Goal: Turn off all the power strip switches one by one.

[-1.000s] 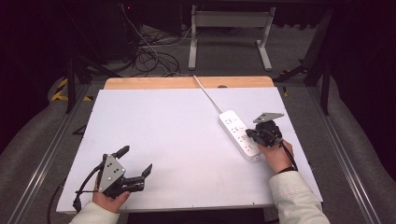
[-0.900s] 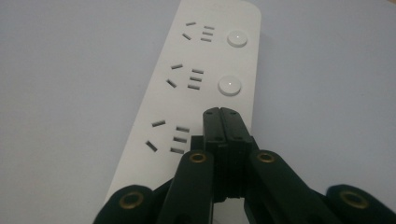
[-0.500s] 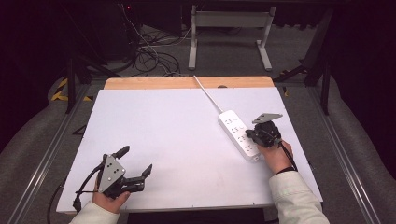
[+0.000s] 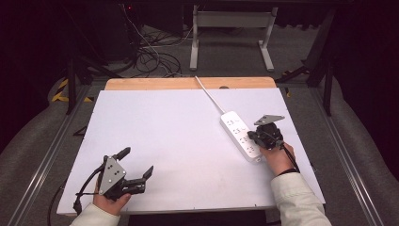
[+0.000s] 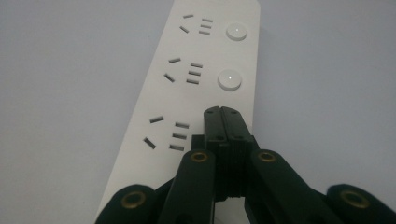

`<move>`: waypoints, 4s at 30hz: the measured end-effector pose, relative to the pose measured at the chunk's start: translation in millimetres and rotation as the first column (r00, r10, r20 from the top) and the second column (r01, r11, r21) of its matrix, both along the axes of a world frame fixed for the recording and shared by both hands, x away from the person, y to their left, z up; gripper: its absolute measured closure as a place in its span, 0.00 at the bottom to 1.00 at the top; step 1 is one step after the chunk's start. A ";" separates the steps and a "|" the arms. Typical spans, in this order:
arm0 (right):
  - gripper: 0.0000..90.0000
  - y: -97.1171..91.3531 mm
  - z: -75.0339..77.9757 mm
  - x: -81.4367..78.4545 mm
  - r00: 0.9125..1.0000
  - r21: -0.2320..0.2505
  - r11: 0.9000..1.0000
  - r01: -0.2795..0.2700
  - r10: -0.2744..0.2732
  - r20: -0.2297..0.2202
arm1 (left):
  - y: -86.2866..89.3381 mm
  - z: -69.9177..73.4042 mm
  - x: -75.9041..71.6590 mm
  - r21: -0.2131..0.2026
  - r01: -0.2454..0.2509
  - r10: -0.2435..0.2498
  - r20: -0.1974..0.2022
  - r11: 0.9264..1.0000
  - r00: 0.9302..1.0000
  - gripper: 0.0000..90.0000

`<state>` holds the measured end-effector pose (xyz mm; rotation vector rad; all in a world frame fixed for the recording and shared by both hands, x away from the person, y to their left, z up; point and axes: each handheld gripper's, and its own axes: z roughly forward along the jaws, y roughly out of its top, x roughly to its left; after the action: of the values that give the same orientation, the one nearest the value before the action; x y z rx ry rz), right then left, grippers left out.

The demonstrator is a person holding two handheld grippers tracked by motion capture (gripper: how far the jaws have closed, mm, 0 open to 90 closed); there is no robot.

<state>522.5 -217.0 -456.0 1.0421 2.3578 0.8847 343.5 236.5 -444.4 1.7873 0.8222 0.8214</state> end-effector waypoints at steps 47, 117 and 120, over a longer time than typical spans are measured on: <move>1.00 10.9 21.4 30.6 1.000 0.082 0.996 -0.019 0.017 0.015 | -0.4 0.2 1.8 -0.003 0.001 -0.001 -0.003 1.000 1.000 0.10; 1.00 20.6 0.4 35.2 1.000 0.028 0.999 0.028 -0.028 -0.001 | -0.8 -0.2 1.7 0.002 0.004 -0.004 -0.004 1.000 1.000 0.10; 1.00 20.7 0.2 35.2 1.000 0.028 0.999 0.029 -0.029 0.000 | -0.7 -0.1 1.4 0.000 0.004 -0.004 -0.006 1.000 1.000 0.10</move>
<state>557.7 -196.3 -455.7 1.0849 2.3300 0.9098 344.9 235.8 -444.6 1.7918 0.8214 0.8140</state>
